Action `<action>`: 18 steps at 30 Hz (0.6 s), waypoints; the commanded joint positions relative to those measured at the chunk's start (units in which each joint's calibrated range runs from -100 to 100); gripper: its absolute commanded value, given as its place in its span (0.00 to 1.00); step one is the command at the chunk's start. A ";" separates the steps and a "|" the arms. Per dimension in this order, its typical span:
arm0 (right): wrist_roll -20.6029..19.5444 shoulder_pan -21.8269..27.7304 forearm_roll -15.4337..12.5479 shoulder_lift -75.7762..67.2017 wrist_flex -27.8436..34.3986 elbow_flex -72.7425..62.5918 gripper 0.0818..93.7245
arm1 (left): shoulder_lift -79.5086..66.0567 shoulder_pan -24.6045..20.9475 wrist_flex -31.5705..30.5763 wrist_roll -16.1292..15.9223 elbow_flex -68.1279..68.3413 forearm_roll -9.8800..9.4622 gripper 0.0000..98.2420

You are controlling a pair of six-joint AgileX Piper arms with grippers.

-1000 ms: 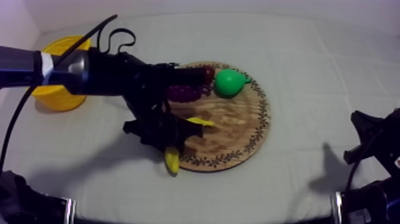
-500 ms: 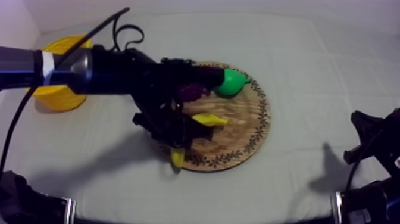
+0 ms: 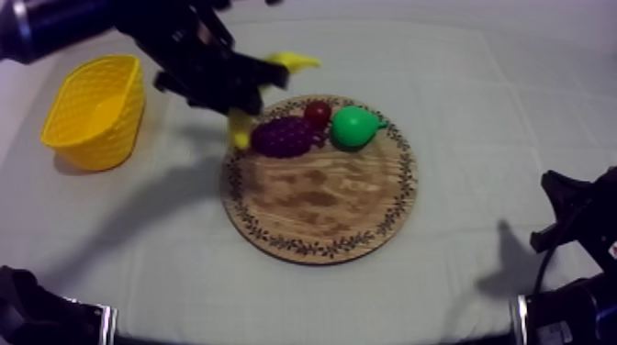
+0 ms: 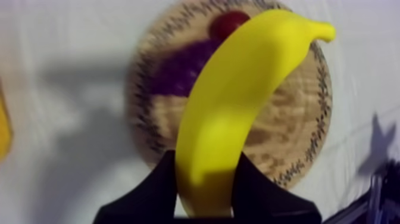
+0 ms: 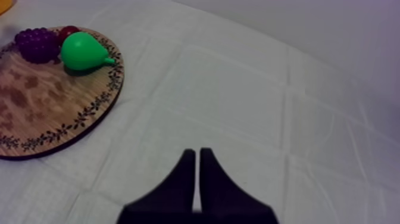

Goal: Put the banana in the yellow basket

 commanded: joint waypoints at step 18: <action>0.06 0.03 -0.03 -0.04 -0.01 -0.03 0.00 | 2.95 -33.44 -0.30 -9.80 -6.57 -0.91 0.26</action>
